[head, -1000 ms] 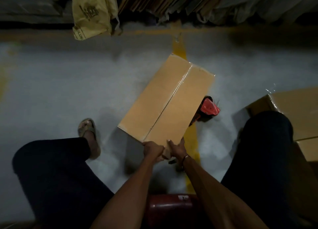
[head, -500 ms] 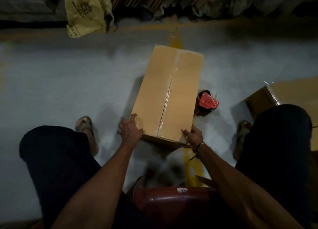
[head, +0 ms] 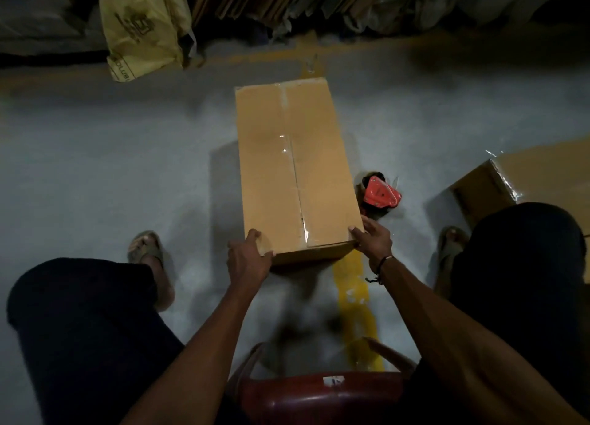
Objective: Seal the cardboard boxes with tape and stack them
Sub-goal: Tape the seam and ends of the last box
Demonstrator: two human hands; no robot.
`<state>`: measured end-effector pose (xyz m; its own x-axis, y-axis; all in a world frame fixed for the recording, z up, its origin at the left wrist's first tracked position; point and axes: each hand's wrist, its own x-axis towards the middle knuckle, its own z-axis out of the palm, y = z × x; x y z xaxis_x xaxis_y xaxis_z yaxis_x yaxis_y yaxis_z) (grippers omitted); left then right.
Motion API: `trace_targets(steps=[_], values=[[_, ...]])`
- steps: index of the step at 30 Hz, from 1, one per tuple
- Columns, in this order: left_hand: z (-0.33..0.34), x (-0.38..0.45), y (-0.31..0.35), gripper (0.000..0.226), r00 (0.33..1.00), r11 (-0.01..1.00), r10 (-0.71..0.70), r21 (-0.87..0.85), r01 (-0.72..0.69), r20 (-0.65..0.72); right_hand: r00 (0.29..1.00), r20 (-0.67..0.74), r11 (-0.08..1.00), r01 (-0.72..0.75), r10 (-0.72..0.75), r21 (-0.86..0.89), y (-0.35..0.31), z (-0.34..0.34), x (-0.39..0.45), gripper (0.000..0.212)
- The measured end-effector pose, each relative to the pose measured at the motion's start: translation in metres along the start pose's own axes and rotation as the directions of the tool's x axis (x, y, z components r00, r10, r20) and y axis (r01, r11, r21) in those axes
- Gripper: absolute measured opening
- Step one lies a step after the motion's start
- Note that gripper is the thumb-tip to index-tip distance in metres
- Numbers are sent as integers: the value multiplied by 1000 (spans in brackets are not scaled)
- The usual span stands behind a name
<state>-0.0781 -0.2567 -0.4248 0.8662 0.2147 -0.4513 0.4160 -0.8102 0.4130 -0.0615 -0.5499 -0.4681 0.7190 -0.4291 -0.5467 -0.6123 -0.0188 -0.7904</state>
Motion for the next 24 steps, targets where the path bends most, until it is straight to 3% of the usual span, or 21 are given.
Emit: trace_targets(steps=[3,5,10,20,24], values=[[1,-2,32,39,984,996,67,68,-56,-167,975,44,960,-221,217,174,-7,-7,5,36],[6,8,55,23,970,982,186,8,-188,-158,946,62,916,-322,317,240,-10,-10,14,38],[34,46,88,12,943,945,299,-91,-314,-143,924,36,885,-375,380,275,3,-6,56,24],[72,64,72,16,864,901,397,-50,-432,-309,926,-56,926,-376,373,-33,60,27,166,30],[75,63,72,16,878,915,373,-41,-402,-300,932,-56,921,-363,358,-142,55,42,180,50]])
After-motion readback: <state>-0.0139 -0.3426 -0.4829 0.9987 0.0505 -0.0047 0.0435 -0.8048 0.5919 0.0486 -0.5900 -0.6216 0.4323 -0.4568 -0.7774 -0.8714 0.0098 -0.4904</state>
